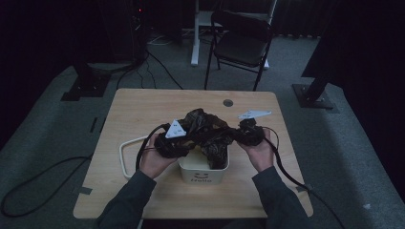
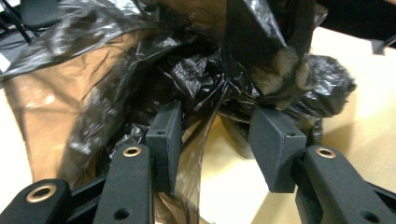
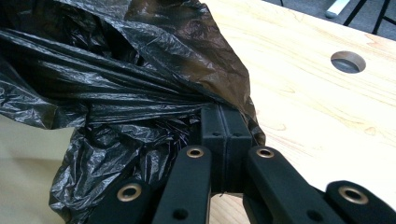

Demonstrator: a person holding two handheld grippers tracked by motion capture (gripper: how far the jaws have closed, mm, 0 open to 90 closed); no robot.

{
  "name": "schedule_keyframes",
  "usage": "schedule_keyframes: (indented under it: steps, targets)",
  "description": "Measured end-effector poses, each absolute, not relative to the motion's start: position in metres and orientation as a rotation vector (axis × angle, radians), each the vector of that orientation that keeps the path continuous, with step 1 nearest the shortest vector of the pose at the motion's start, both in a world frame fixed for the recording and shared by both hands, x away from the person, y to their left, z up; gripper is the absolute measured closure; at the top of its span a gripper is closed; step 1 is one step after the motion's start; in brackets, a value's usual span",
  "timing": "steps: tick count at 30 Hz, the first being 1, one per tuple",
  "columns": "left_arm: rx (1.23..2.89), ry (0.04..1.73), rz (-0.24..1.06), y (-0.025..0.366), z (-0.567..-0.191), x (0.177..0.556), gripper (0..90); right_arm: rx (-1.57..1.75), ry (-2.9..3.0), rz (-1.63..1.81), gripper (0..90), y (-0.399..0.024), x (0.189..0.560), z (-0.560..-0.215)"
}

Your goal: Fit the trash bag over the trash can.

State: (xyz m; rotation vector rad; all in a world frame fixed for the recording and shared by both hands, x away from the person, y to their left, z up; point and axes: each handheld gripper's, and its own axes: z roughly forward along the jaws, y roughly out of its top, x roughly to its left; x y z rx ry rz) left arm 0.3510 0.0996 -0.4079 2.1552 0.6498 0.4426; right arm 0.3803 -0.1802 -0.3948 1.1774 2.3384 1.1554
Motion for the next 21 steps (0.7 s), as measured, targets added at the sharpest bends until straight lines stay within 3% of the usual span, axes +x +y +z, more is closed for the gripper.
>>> schedule_keyframes:
  steps: [3, 8, 11, 21]
  targets:
    - [2.164, 0.656, 0.456, 0.0973, -0.4088, 0.3522, 54.5, 1.179, 2.341, 1.161, 90.0, -0.1798, 0.3805, -0.3949]
    - [2.199, 0.669, 0.475, 0.0913, -0.4140, 0.3574, 80.7, 1.197, 2.328, 1.173, 90.0, -0.1828, 0.3811, -0.3926]
    - [2.206, 0.639, 0.463, 0.0940, -0.4129, 0.3537, 89.7, 1.210, 2.324, 1.198, 89.0, -0.1852, 0.3816, -0.3908]
    - [2.205, 0.617, 0.460, 0.0994, -0.4109, 0.3484, 90.0, 1.228, 2.321, 1.245, 84.5, -0.1864, 0.3831, -0.3901]
